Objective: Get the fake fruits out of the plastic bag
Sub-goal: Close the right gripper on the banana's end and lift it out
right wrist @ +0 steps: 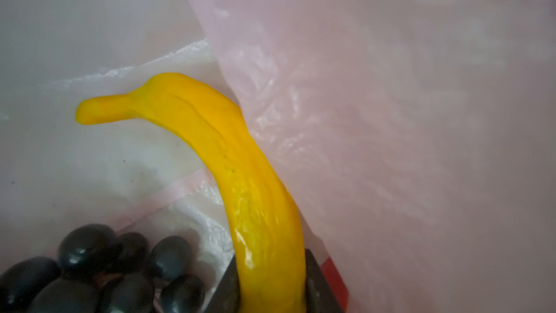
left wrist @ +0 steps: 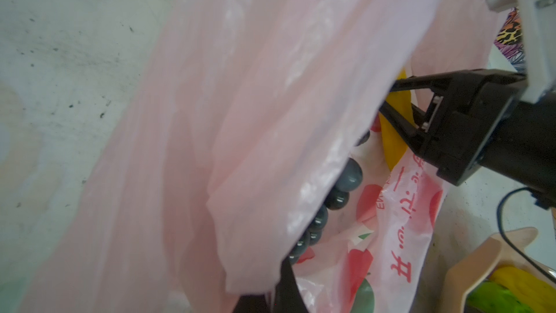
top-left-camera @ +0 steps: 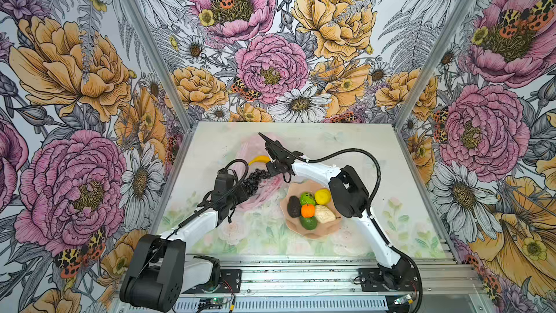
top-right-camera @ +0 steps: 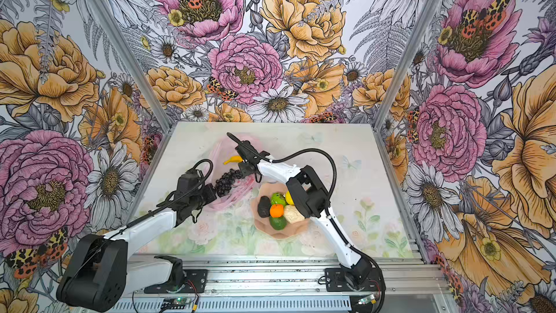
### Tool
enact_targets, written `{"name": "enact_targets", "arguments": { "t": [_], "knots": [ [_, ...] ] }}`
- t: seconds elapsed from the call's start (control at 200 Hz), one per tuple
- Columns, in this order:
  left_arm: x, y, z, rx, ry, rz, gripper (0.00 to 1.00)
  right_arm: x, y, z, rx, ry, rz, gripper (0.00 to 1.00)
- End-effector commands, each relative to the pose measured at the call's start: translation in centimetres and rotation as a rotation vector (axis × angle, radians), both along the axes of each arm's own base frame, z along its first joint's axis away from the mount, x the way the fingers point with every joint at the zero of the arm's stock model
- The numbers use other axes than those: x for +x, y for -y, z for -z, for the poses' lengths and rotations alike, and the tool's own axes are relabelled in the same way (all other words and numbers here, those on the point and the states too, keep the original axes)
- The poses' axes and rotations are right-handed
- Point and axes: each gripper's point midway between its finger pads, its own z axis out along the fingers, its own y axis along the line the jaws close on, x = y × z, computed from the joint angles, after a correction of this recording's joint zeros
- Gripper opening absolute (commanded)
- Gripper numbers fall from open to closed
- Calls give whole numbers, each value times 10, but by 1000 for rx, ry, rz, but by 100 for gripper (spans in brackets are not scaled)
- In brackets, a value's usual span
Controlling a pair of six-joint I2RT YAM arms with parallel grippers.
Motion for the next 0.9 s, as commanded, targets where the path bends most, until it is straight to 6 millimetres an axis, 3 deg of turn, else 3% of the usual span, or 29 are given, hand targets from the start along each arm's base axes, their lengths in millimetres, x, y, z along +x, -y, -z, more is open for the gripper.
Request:
{"name": "enact_targets", "arguments": {
  "t": [0.0,0.205,0.44,0.691,0.896],
  "knots": [
    [2,-5,-1,10,16,-13,0,6,-10,-35,45,52,-2,24],
    [1,-9,-2,10,18,-27,0,4,-11,-63,74,86,-1,23],
    [-2,-25,-2,-61,30,-90,0,-8,-5,-72,83,82,-15,21],
    [1,-22,7,-85,-3,-73,0,-23,-23,-108,190,113,-95,20],
    [1,-23,4,-92,5,-77,0,-37,-40,-114,263,101,-168,19]
  ]
}}
